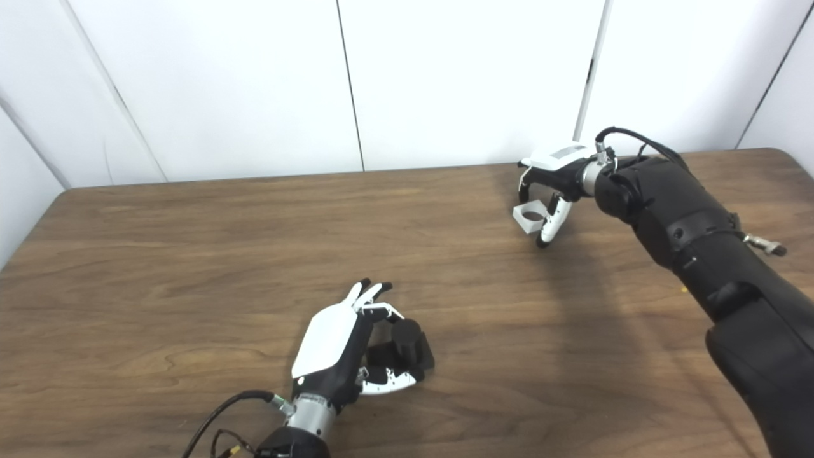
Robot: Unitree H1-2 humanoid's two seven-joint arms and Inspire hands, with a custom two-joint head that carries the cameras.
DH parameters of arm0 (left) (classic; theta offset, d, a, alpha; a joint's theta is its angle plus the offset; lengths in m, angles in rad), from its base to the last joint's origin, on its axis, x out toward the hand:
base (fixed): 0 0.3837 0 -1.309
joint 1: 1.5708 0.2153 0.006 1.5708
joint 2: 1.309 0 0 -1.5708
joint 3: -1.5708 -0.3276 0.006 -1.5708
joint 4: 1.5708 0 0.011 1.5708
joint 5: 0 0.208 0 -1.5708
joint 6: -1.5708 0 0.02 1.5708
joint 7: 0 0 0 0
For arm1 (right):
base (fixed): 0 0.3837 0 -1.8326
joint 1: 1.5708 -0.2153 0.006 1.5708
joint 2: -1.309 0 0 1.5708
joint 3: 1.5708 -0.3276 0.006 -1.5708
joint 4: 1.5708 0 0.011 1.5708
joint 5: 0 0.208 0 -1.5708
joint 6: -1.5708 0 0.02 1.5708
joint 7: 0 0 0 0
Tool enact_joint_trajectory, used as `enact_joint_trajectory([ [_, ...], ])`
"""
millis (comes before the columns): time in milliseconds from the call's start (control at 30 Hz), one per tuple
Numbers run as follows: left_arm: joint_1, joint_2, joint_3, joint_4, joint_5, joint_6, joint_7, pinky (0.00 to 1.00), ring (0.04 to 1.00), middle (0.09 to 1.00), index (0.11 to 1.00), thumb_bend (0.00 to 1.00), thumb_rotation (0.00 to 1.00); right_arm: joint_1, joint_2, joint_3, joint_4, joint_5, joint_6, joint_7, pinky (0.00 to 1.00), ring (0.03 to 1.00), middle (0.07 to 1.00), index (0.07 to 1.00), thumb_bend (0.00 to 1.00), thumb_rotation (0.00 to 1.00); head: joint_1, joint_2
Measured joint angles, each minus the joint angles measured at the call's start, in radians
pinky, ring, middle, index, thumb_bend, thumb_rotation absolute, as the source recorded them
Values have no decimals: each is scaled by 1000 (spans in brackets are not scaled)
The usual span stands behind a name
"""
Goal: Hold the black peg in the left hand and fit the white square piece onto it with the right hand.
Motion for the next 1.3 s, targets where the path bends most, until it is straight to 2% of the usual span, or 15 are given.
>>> enact_joint_trajectory([
  [467, 0, -1, 0, 0, 0, 1, 0, 943, 1000, 932, 491, 523, 63, -4, 1, 6, 5, 1, -23, -13, 1000, 1000, 990, 636, 788, 206, 0, 0],
  [833, -1, -1, 1, 0, -1, 1, -1, 952, 1000, 935, 492, 522, 63, -10, 9, 6, 17, 0, -35, -14, 1000, 1000, 990, 648, 780, 224, -5, 0],
  [1133, -2, -3, 1, 0, -1, 4, -3, 946, 1000, 934, 491, 522, 64, -11, 12, 5, 20, 1, -39, -19, 1000, 1000, 974, 613, 760, 192, -3, 0],
  [1167, -2, -3, 1, 0, -1, 4, -3, 946, 1000, 934, 491, 522, 63, -11, 12, 5, 19, 2, -39, -20, 1000, 1000, 973, 555, 644, 170, -3, 0],
  [1200, -2, -3, 1, 0, -1, 4, -3, 946, 1000, 934, 491, 522, 63, -11, 13, 5, 19, 2, -39, -20, 1000, 1000, 972, 525, 585, 159, -3, 0],
  [1300, -2, -4, 2, 0, -1, 4, -3, 954, 1000, 937, 491, 522, 62, -11, 13, 5, 19, 5, -46, -21, 1000, 1000, 965, 494, 526, 146, -3, 2],
])
